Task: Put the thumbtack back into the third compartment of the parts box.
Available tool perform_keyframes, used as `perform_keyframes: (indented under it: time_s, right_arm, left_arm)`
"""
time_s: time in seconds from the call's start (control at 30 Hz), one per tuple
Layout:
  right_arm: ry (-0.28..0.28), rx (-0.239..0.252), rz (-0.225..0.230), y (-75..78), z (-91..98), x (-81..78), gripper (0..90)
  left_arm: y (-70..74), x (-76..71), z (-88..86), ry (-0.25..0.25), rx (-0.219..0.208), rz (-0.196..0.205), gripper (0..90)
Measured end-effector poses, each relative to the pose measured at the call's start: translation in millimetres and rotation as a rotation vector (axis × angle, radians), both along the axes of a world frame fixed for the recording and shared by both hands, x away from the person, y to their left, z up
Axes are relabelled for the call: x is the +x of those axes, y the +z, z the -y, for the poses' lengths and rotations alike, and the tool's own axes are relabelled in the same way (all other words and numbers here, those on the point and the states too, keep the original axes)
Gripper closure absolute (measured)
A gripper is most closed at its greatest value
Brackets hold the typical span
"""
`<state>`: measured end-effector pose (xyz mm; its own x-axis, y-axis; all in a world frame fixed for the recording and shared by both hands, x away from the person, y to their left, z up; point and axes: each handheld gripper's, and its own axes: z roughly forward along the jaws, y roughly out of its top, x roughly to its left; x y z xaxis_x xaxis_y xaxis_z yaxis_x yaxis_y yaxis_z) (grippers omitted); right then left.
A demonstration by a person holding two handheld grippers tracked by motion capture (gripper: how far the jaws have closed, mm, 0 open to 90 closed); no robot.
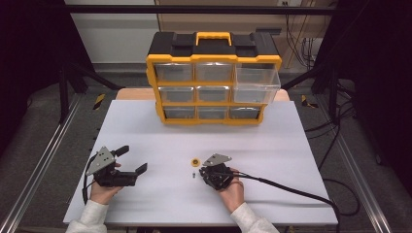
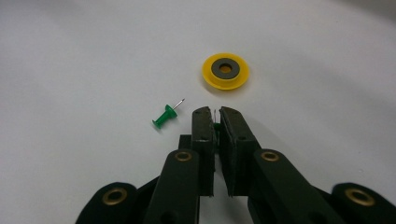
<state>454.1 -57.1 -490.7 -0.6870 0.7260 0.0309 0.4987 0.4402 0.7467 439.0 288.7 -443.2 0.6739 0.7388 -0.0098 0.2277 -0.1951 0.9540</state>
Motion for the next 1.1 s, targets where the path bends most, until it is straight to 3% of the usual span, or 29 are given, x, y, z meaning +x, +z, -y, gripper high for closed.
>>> perform_keyframes:
  time_s: [0.5,1.1]
  right_arm:
    - [0.012,0.02,-0.012,6.4,2.4,-0.1,85.7]
    - [-0.001,0.115,0.033,39.3,29.5,-2.2,85.6]
  left_arm:
    - [0.2,-0.2,-0.1,-0.001,-0.001,0.001,2.7]
    - [0.0,-0.1,0.0,-0.001,0.0,0.0,2.7]
